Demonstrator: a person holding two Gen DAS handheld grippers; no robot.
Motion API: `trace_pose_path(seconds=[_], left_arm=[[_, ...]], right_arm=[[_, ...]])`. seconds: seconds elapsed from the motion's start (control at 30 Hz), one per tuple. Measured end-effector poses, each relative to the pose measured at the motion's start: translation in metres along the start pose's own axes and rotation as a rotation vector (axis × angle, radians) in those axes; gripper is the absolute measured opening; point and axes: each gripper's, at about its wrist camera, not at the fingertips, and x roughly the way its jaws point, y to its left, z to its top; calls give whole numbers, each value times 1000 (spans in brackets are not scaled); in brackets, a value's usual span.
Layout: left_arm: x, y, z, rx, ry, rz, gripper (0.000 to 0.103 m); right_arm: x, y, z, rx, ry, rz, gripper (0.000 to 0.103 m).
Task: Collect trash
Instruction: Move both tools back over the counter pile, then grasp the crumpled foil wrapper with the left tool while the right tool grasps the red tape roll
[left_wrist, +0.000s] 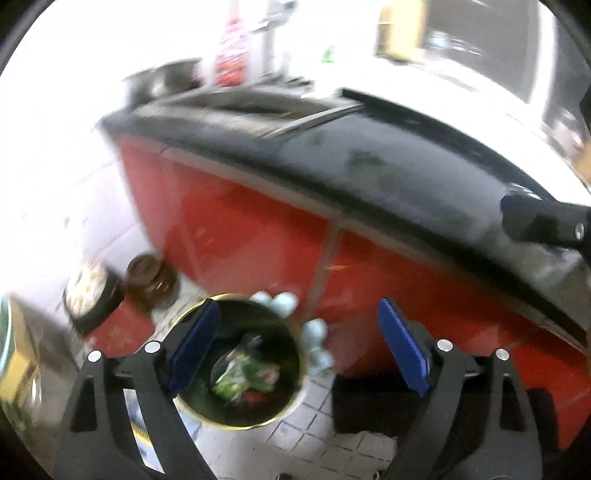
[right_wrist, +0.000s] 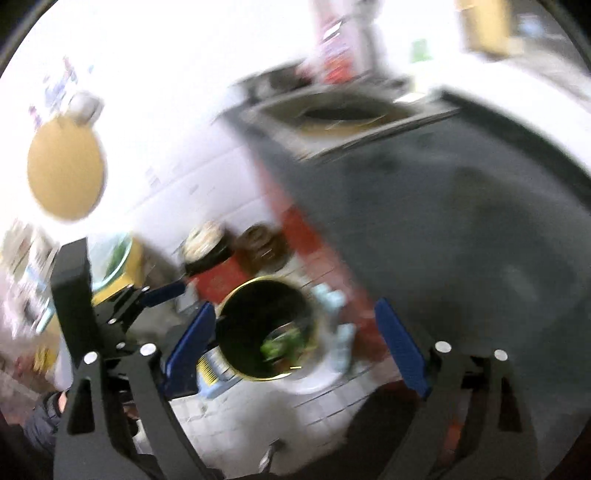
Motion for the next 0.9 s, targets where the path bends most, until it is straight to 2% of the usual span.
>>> trace_pose_path(seconds=[0.2, 0.4, 0.47, 0.6, 0.7, 0.9], left_arm=[[-11, -132, 48, 173, -13, -163, 91], [-8, -256, 75, 323, -18, -287, 91], [-5, -289, 76, 354, -9, -323, 91], [0, -330, 79, 380, 27, -380, 91], [6, -346, 81, 400, 42, -382, 91], [34, -379, 112, 457, 61, -358, 91]], right_arm=[[-120, -100, -26, 181, -117, -264, 90], [-220, -196, -85, 391, -180, -477, 90], [-239, -213, -102, 429, -191, -509, 90], [-273, -242, -133, 496, -205, -558, 90], [-285, -256, -145, 518, -204, -565, 90], [-278, -285, -136, 519, -190, -557, 90]])
